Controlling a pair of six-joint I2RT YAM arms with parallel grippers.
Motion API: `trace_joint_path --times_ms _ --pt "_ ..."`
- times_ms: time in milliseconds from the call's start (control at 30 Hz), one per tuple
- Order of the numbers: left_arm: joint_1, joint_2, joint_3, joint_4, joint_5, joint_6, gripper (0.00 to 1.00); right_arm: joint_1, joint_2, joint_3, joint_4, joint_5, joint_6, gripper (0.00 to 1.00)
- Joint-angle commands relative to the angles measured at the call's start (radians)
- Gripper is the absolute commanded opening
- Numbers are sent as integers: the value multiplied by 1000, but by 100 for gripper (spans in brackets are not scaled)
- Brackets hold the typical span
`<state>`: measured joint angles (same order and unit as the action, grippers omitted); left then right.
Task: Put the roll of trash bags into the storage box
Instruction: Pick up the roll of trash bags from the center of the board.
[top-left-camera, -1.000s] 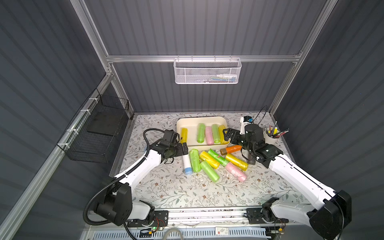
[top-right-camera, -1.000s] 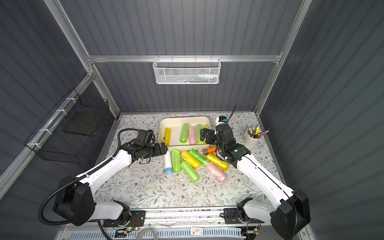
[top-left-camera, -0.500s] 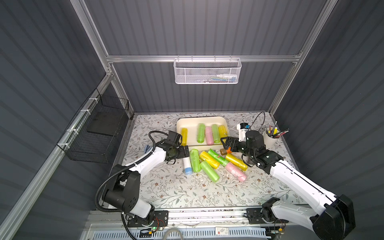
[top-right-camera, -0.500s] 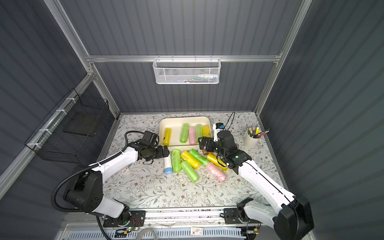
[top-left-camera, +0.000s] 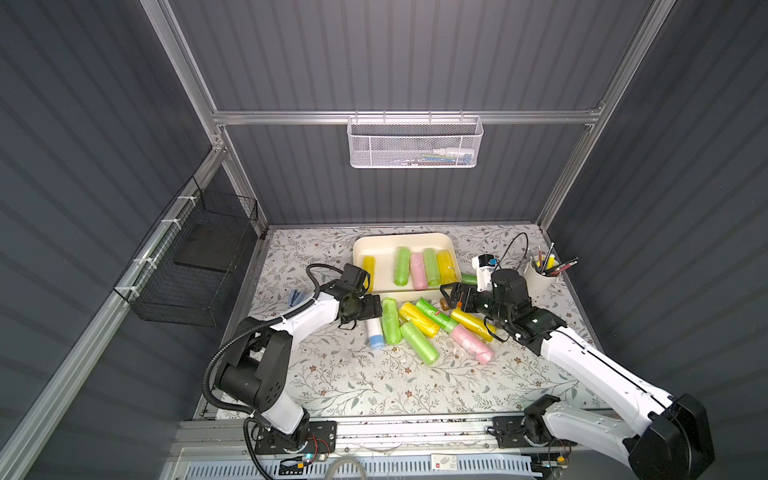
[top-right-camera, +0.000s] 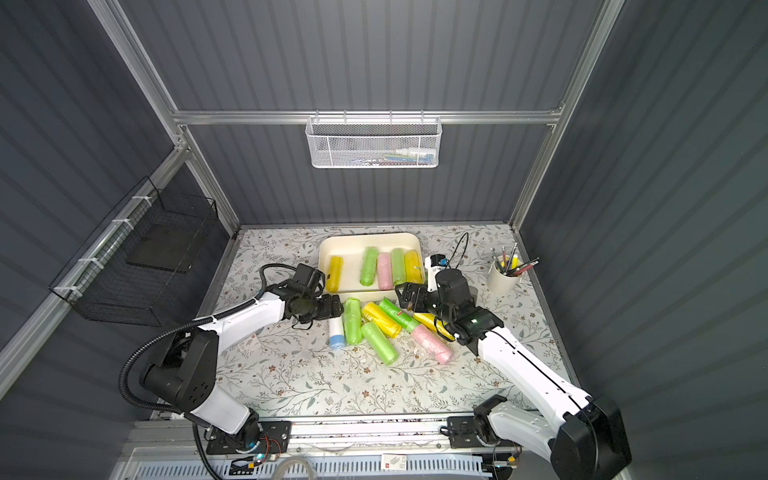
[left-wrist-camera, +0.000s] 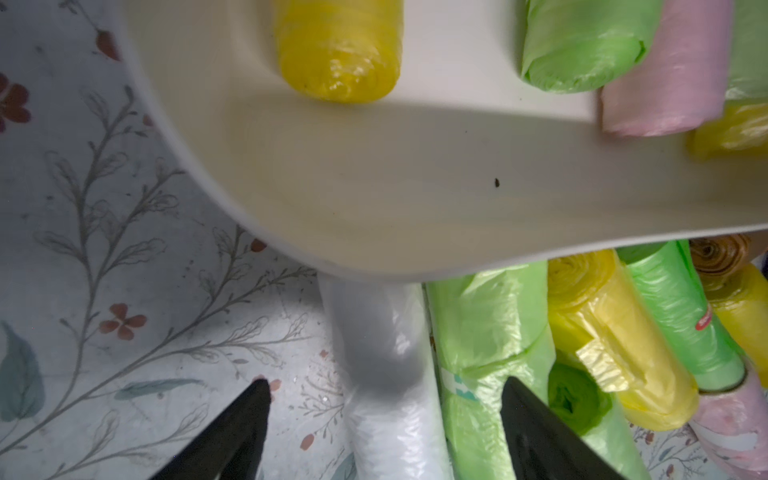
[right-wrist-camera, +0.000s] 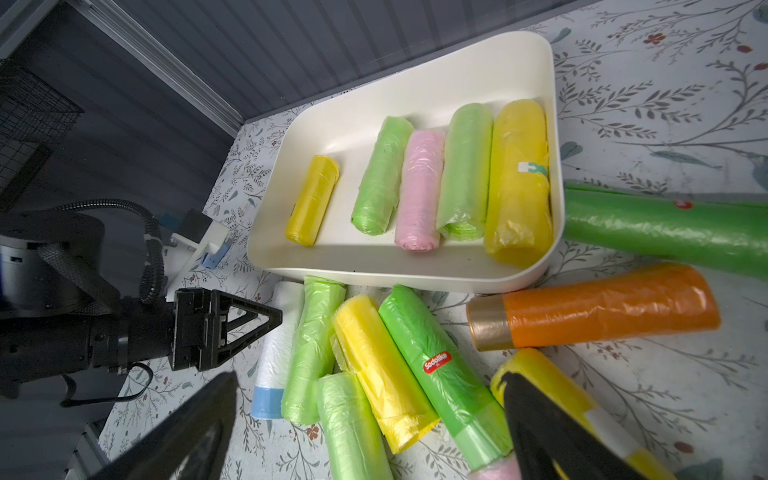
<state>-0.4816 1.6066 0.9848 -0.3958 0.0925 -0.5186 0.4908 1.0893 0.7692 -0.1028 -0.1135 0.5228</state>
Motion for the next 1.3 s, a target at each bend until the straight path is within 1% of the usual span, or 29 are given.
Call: trace_joint_path --times_ms 0,600,633,700,900,1267 --pt "-10 17 29 5 16 14 85 -4 6 8 5 -10 0 99" --pt "-30 84 30 17 39 14 74 -4 23 22 -9 -10 -9 99" --pt "-30 85 29 16 39 14 73 -3 51 22 -8 -9 -9 99" --pt "-34 84 26 13 39 16 70 -3 56 25 -12 -9 -8 99" --pt "-35 79 7 3 31 19 68 -3 64 32 -17 -3 -10 99" --pt "-35 21 -57 -10 4 2 68 -4 69 35 -23 -3 -10 99"
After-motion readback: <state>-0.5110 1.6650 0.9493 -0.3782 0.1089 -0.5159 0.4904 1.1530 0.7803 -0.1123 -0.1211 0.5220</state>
